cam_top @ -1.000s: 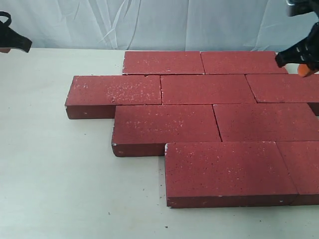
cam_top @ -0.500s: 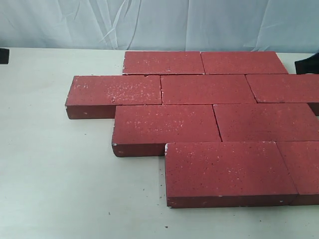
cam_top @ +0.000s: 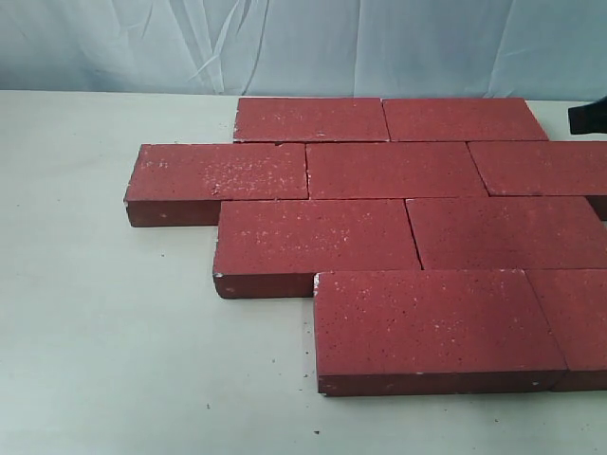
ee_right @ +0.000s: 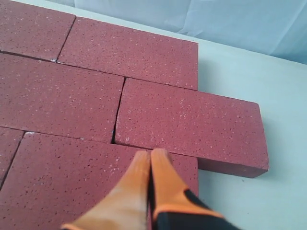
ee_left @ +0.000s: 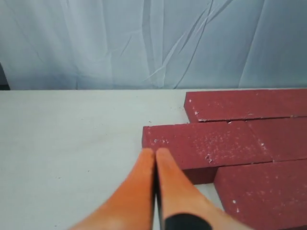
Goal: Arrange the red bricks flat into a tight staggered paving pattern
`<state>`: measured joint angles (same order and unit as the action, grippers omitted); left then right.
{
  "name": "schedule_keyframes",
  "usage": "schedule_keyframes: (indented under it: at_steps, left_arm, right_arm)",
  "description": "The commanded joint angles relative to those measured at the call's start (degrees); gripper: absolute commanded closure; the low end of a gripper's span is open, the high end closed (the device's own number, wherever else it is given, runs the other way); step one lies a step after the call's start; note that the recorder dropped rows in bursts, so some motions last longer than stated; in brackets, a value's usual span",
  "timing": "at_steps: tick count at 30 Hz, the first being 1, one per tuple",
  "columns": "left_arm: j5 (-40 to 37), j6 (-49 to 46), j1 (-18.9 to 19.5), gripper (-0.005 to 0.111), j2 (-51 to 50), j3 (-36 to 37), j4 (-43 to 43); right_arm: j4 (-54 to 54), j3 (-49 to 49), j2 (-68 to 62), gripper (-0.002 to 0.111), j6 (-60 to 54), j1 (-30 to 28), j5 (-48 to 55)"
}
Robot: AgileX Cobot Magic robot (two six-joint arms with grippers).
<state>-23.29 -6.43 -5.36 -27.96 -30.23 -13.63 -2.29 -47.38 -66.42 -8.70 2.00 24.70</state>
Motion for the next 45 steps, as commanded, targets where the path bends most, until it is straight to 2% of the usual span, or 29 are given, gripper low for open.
schedule_keyframes:
  at_steps: [1,9,17,23,27,30,45]
  left_arm:
    - [-0.35,0.21,0.05,0.107,5.39,0.68,-2.92]
    - [-1.19,0.21,0.05,0.107,8.23,0.68,-3.37]
    - [-0.65,-0.22,0.05,0.107,8.22,0.68,6.83]
    - [0.18,-0.11,0.05,0.107,8.22,1.08,7.95]
    - [8.89,5.24,0.05,0.107,9.07,4.41,14.20]
    - [11.17,5.87,0.05,0.107,11.43,7.07,18.38]
    - [11.77,5.87,0.15,0.107,25.36,19.88,19.70]
  right_arm:
    - [0.13,0.19,0.44,0.109,-0.21,-0.29,-0.54]
    - [0.13,0.19,0.44,0.109,-0.21,-0.29,-0.54]
    - [1.37,0.19,0.48,0.109,-0.21,-0.29,-0.54]
    - [1.37,0.19,0.48,0.109,-0.21,-0.29,-0.54]
    - [1.37,0.19,0.48,0.109,-0.21,-0.29,-0.54]
    - [1.37,0.19,0.48,0.109,-0.21,-0.29,-0.54]
    - [1.51,0.19,0.48,0.109,-0.21,-0.29,-0.54]
